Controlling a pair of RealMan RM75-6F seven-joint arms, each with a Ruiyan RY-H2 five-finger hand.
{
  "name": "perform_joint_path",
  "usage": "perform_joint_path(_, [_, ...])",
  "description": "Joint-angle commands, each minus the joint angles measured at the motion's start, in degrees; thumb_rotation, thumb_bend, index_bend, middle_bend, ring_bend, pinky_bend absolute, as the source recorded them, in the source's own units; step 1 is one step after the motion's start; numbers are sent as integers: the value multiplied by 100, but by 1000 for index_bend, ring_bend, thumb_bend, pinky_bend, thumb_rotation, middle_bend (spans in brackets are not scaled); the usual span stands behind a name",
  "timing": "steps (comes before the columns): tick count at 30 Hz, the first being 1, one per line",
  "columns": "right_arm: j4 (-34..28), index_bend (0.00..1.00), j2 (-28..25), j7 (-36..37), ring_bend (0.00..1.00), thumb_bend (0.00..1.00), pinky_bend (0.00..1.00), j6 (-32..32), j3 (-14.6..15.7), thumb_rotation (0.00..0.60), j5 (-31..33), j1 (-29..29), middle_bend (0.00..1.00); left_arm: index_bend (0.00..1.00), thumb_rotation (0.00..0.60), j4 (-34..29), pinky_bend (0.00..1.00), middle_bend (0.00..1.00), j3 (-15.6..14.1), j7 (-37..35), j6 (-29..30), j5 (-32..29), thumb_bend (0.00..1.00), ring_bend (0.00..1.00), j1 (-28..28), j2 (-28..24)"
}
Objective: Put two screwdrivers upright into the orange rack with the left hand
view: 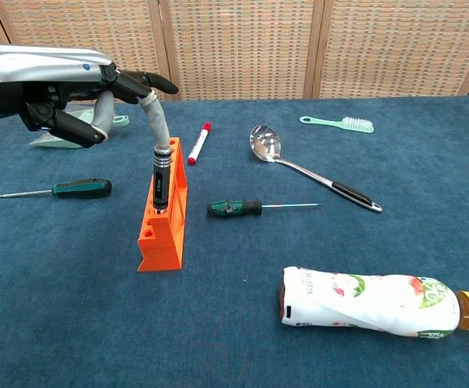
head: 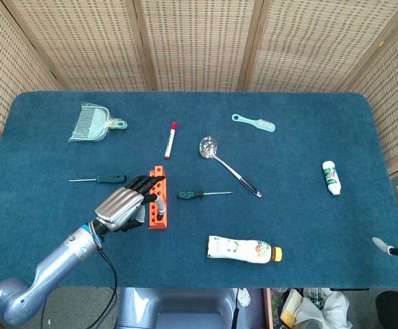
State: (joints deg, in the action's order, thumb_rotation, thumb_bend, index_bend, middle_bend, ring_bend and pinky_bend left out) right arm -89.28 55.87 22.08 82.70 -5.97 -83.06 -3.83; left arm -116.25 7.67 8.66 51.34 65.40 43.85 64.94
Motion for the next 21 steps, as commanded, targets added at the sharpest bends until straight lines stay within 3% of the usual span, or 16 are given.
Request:
perform_joint_path(1, [-1, 0, 2, -6, 0, 0, 0, 0, 2, 600, -1, 0, 0, 397, 600, -1, 0, 0, -8, 18, -13, -38, 1000, 0, 13, 0])
perform_joint_path(13, [-6, 0, 2, -5, 0, 0, 0, 3, 0, 600, 3, 2, 0, 470, 600, -156, 0, 0, -74, 68, 51, -60, 1000, 0, -57, -217])
perform_joint_path(21, [-22, 0, 11, -45, 0, 0, 0, 8, 5, 600, -9, 1, 0, 475, 600, -301, 0, 0, -167, 521, 45, -476, 1000, 0, 24, -341])
